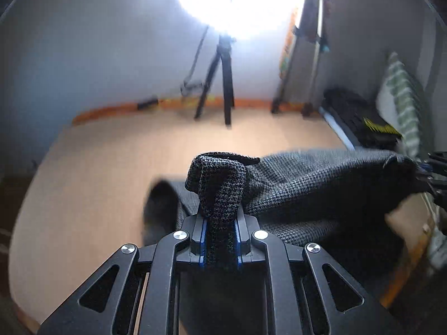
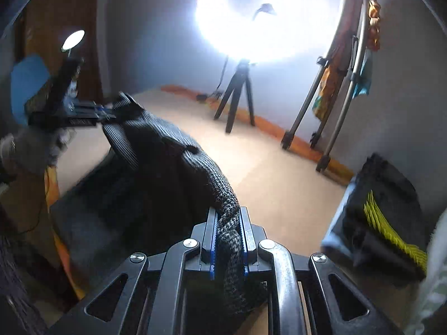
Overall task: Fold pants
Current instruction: 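Lift the waistband with both grippers and fold it over onto the legs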
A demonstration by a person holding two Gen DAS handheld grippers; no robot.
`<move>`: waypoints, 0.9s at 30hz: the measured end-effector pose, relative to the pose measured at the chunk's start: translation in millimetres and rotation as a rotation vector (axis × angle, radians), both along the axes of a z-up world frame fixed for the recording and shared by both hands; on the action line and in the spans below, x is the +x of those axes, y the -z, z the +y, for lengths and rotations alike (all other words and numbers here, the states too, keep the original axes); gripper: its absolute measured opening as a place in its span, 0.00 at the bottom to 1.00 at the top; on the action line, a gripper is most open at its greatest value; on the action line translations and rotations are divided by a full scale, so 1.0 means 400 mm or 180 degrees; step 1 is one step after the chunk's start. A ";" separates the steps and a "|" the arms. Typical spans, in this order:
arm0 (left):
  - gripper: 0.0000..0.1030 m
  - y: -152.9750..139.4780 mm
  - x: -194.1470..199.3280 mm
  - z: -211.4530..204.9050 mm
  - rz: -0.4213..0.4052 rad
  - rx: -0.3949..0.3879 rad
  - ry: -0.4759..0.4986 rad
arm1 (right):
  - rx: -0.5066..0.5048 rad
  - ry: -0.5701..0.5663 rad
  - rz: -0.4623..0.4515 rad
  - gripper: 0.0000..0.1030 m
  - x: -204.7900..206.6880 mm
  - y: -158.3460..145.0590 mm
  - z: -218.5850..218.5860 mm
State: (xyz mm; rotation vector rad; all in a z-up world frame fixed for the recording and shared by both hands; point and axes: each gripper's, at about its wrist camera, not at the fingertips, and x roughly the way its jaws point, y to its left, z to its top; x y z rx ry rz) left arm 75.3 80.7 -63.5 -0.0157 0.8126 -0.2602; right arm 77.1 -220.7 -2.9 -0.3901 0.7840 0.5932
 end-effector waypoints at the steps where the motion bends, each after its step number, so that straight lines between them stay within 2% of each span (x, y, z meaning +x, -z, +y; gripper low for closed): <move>1: 0.20 0.020 -0.031 0.002 0.0106 -0.0012 0.0025 | -0.0051 -0.0009 -0.0023 0.11 -0.030 0.010 0.004; 2: 0.25 0.038 -0.051 0.002 0.0181 -0.0002 0.0039 | -0.0050 -0.0005 0.0000 0.11 -0.054 0.025 0.003; 4: 0.27 0.070 -0.108 0.009 0.0337 0.0040 0.0051 | -0.0002 0.0016 0.0053 0.11 -0.099 0.043 0.001; 5: 0.31 0.083 -0.133 0.012 0.0387 0.0045 0.0078 | -0.0005 0.0013 0.0050 0.11 -0.119 0.051 -0.003; 8: 0.37 0.096 -0.179 0.017 0.0395 0.0060 0.0052 | -0.0060 0.0021 0.0027 0.11 -0.169 0.086 -0.005; 13: 0.38 0.097 -0.236 0.021 0.0280 0.0034 0.0108 | -0.0190 0.0086 -0.0045 0.11 -0.224 0.132 -0.022; 18: 0.38 0.104 -0.287 0.007 0.0264 0.0244 0.0285 | -0.0287 0.0108 -0.0013 0.11 -0.229 0.169 -0.035; 23: 0.38 0.087 -0.325 0.052 0.0281 0.0321 0.0167 | -0.0404 -0.0017 -0.0026 0.11 -0.249 0.193 -0.026; 27: 0.38 0.047 -0.305 0.053 0.0144 0.0256 0.0108 | -0.0406 -0.0066 0.0030 0.11 -0.250 0.204 -0.025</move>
